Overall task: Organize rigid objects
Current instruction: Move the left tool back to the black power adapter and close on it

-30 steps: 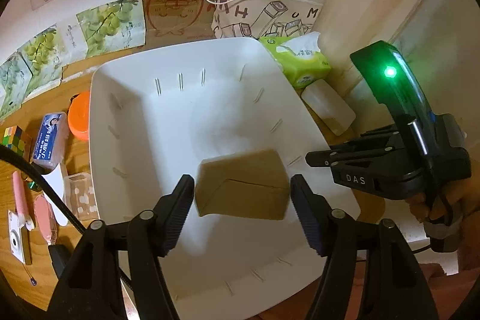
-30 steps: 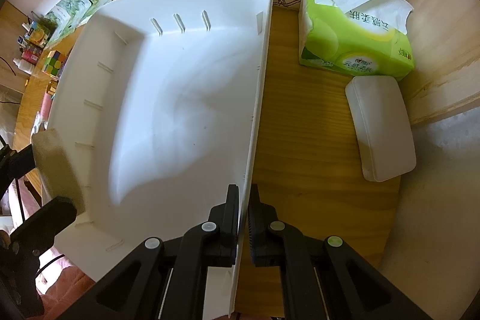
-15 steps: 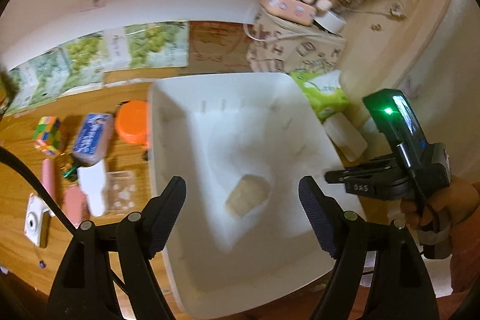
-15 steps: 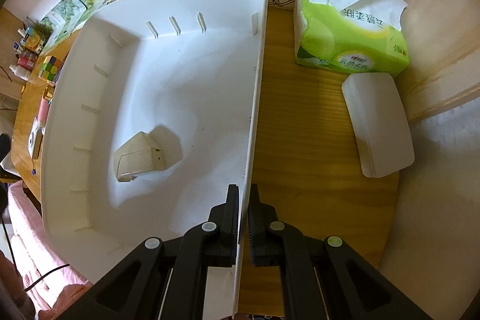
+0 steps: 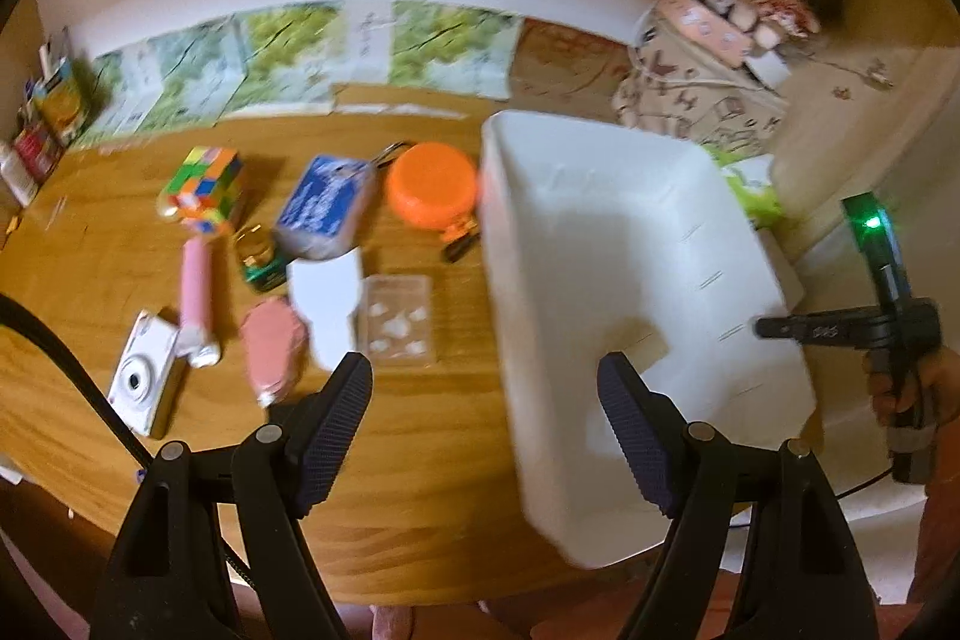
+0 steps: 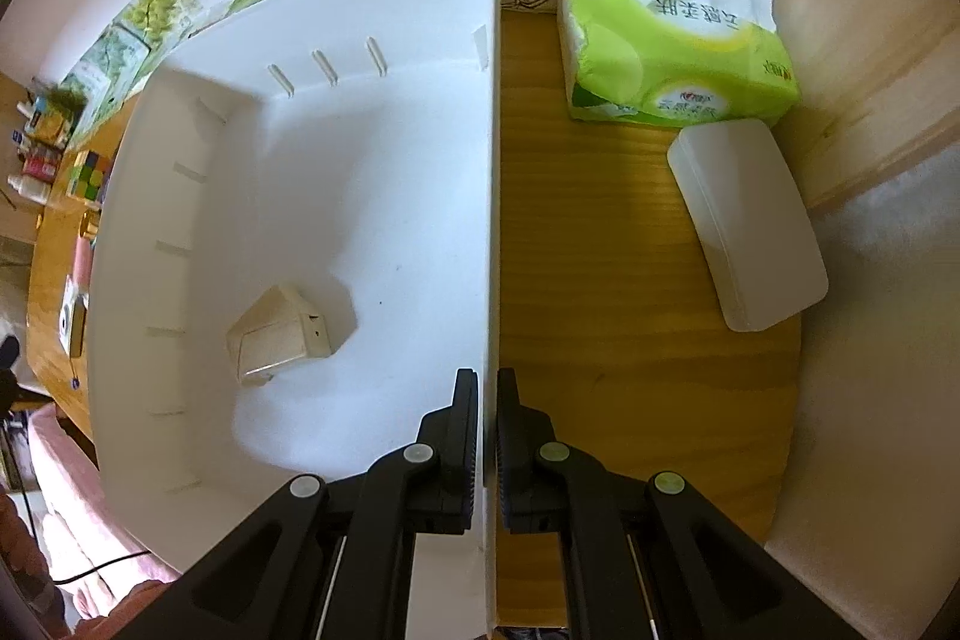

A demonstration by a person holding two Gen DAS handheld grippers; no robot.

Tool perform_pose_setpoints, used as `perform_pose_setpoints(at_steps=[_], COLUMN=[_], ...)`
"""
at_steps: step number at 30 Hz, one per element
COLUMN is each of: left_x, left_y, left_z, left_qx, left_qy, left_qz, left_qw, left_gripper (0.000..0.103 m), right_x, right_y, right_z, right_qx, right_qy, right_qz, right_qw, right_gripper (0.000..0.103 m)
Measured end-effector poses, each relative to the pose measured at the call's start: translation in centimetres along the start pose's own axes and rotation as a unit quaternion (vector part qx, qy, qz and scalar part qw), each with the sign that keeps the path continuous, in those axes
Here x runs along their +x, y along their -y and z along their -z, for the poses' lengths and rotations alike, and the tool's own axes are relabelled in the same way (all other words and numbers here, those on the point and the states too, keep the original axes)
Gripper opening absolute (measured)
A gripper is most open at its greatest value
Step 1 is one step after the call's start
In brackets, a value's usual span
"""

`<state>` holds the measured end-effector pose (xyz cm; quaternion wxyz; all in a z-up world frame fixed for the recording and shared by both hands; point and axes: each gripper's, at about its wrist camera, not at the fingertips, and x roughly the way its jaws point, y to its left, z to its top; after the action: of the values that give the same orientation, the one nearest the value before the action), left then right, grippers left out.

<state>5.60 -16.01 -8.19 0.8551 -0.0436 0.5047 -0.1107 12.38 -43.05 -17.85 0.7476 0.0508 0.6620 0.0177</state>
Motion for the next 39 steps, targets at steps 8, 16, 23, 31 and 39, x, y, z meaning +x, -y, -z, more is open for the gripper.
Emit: perform_pose_setpoints(at_steps=[8, 16, 23, 31, 39], left_x=[1.4, 4.1, 6.3, 9.0, 10.2], left_y=[-4.7, -8.9, -11.3, -12.7, -12.7], left_z=[1.3, 2.5, 3.1, 4.0, 4.8], left_qx=[0.005, 0.0, 0.002, -0.004, -0.003], left_qy=[-0.059, -0.141, -0.188, -0.238, -0.251], left_qz=[-0.004, -0.001, 0.002, 0.005, 0.002], left_qw=[0.9982, 0.9901, 0.9822, 0.9713, 0.9679], left_gripper=[0.08, 0.084, 0.088, 0.088, 0.087], right_x=[-0.1, -0.5, -0.7, -0.6, -0.5], right_y=[0.3, 0.8, 0.9, 0.1, -0.6], right_z=[0.0, 0.5, 1.1, 1.5, 1.4], right_qx=[0.028, 0.065, 0.083, 0.087, 0.085], right_qy=[0.002, 0.005, 0.009, 0.009, 0.005], right_qz=[0.0, 0.007, 0.018, 0.032, 0.038], right_qw=[1.0, 0.998, 0.996, 0.996, 0.996], right_gripper=[0.005, 0.005, 0.005, 0.006, 0.006])
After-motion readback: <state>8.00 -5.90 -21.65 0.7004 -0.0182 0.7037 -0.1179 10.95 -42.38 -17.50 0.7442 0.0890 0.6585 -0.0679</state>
